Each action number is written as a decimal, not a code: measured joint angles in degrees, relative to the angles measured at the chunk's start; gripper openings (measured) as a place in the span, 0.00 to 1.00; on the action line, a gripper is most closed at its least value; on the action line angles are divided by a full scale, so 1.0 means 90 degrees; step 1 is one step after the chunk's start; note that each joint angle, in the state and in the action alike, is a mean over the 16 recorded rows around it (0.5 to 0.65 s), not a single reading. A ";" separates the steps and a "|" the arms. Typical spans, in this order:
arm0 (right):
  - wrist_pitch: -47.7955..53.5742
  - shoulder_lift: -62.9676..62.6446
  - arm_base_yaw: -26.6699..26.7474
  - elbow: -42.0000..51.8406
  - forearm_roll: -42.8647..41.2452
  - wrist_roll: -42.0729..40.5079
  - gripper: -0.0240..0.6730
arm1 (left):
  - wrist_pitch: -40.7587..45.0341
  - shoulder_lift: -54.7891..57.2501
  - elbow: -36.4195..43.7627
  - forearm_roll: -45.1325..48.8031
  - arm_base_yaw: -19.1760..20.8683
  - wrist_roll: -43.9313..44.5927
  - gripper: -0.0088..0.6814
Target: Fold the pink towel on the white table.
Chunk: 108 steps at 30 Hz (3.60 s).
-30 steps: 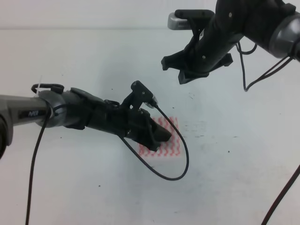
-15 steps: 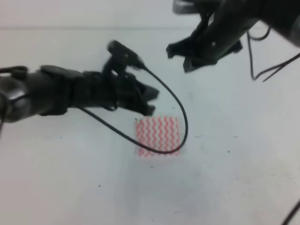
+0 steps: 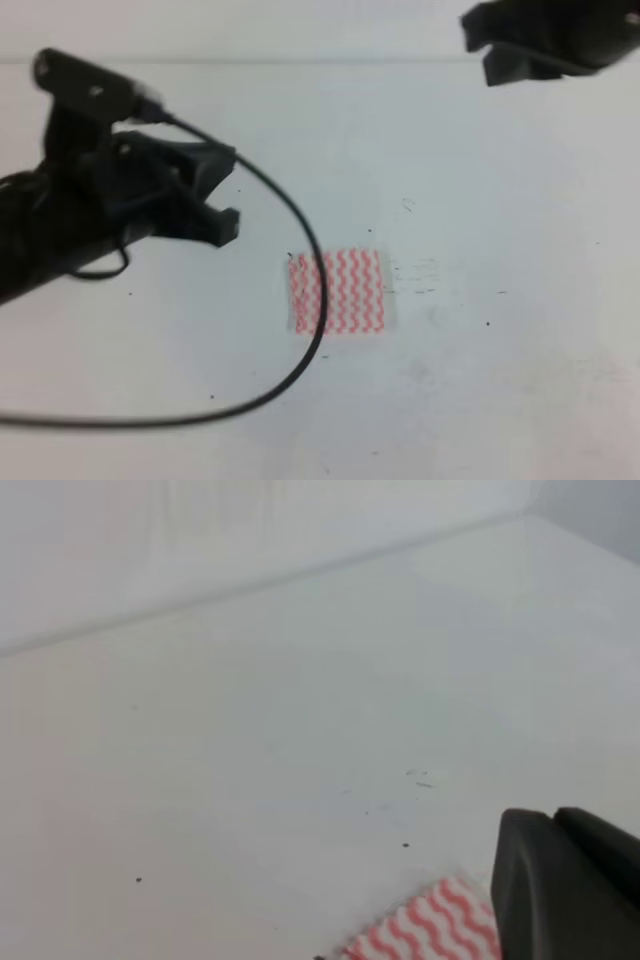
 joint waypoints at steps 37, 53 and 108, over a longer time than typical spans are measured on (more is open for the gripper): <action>-0.4644 -0.7961 -0.0010 0.8735 0.0688 -0.0173 0.01 | -0.1977 -0.6929 0.4945 -0.0586 0.0000 -0.0334 0.01; -0.6778 -0.8187 -0.0009 1.0475 0.0877 -0.0290 0.01 | -0.2361 -0.7025 0.5423 -0.0591 0.0000 -0.0344 0.01; -0.5281 -0.9961 -0.1669 1.1230 -0.0203 -0.0750 0.01 | -0.2513 -0.7032 0.5417 -0.0590 0.0000 -0.0343 0.00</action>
